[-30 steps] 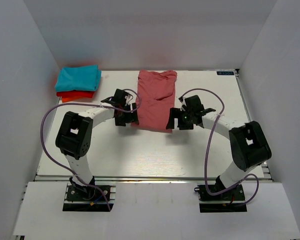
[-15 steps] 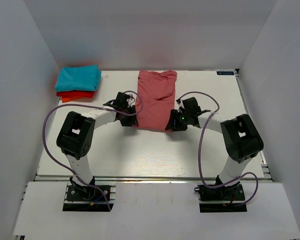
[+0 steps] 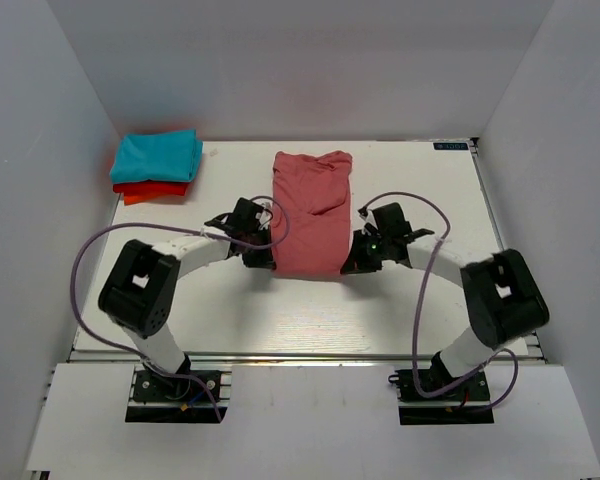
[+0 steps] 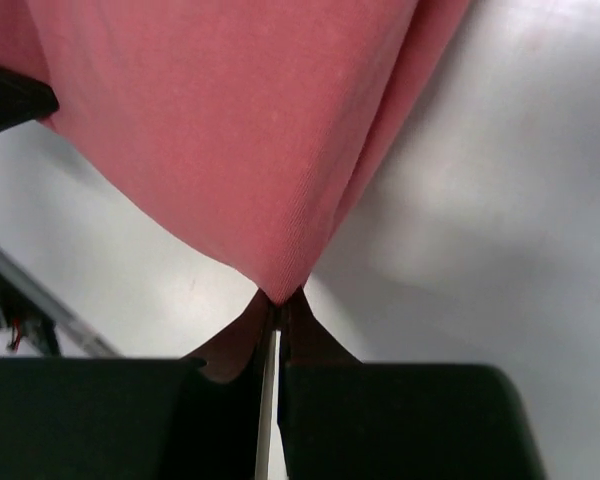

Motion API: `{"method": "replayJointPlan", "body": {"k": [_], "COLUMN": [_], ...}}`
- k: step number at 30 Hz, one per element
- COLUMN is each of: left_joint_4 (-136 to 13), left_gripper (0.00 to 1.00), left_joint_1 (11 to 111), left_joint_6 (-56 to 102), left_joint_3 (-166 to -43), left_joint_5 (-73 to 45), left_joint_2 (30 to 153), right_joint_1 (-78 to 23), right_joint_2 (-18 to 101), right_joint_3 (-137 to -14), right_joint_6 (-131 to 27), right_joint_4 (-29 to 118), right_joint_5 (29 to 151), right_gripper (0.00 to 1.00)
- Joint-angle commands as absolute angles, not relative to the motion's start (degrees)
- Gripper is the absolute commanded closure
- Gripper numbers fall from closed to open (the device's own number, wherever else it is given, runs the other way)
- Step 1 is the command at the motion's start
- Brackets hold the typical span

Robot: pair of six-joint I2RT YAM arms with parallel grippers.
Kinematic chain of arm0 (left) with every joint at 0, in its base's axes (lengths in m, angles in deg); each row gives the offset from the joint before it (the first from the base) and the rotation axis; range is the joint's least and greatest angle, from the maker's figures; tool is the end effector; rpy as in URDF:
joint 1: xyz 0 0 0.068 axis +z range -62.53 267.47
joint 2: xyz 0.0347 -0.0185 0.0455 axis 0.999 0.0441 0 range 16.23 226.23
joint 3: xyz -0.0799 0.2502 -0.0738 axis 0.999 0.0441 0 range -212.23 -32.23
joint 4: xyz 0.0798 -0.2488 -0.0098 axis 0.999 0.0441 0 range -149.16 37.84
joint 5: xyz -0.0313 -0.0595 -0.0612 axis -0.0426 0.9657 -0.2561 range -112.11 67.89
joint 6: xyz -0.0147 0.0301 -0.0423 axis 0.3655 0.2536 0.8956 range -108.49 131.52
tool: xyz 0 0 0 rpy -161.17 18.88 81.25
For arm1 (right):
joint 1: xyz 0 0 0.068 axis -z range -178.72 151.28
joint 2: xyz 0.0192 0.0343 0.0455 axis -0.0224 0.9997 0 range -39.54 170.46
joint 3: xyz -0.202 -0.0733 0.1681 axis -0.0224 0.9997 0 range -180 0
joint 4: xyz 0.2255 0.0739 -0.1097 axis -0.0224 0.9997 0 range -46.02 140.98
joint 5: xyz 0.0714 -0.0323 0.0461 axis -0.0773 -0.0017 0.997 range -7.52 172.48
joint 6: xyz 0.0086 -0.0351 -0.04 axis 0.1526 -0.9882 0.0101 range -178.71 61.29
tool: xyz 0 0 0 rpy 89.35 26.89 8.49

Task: Fold and stack the t-shirts
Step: Grab one side of the 2/3 rectangular tshirt with both arms, then fold the long partially folded tshirt into a neat square

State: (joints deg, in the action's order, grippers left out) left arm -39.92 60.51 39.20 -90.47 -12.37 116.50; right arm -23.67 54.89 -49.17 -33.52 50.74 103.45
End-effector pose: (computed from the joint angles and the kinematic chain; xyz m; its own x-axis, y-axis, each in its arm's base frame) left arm 0.3018 -0.1603 0.1581 -0.9334 -0.0389 -0.3568 0.0969 0.9300 -0.3547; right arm 0.2860 0.1472 0.1604 -0.8994 0.0198 -0.4366 -0.2329 0.8236 0.5172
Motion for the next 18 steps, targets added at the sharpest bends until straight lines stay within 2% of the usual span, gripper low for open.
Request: {"method": "replayJointPlan", "body": {"k": [1, 5, 9, 13, 18], "left_joint_4": [-35.1, -30.9, -25.3, -18.1, -15.6], "left_gripper": [1.00, 1.00, 1.00, 1.00, 1.00], "left_joint_1": [58.6, 56.1, 54.9, 54.9, 54.9], "left_joint_6": [40.7, 42.1, 43.4, 43.4, 43.9], "left_joint_3": [-86.5, -82.1, -82.2, -86.6, -89.7], "left_joint_5": [-9.0, -4.5, -2.9, -0.8, -1.4], "left_joint_2": [106.5, 95.3, 85.8, 82.9, 80.2], "right_joint_1": [-24.6, -25.2, -25.5, -25.4, -25.1], "right_joint_2": [46.4, 35.3, 26.1, 22.1, 22.8], "right_joint_3": [-45.6, -43.2, -46.5, -50.4, -55.6], "right_joint_6": [-32.6, -33.7, -35.7, -36.6, -38.0], "right_joint_4": [57.8, 67.4, 80.5, 84.8, 87.6], "right_joint_5": [105.8, 107.7, 110.2, 115.1, 120.3], "right_gripper": [1.00, 1.00, 1.00, 1.00, 1.00]}}
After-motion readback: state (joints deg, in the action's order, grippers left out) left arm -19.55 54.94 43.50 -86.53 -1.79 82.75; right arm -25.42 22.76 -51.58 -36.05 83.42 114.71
